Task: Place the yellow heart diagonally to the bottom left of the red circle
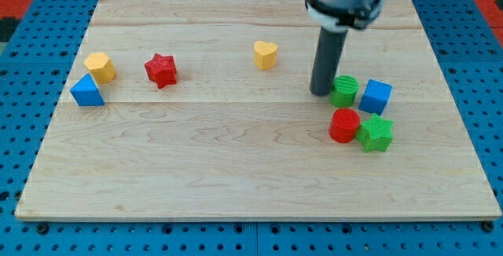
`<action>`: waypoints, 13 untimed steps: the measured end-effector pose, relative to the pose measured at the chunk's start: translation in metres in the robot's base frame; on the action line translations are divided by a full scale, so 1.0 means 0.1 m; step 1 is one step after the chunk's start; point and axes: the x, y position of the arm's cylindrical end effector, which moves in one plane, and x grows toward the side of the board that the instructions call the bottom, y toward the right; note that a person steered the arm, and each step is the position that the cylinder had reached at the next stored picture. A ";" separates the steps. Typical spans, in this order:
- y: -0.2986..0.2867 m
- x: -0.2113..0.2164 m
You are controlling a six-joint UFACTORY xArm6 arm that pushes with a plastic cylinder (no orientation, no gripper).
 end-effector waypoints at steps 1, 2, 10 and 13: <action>0.43 -0.94; -0.45 -1.25; -1.17 -0.80; -0.63 -0.67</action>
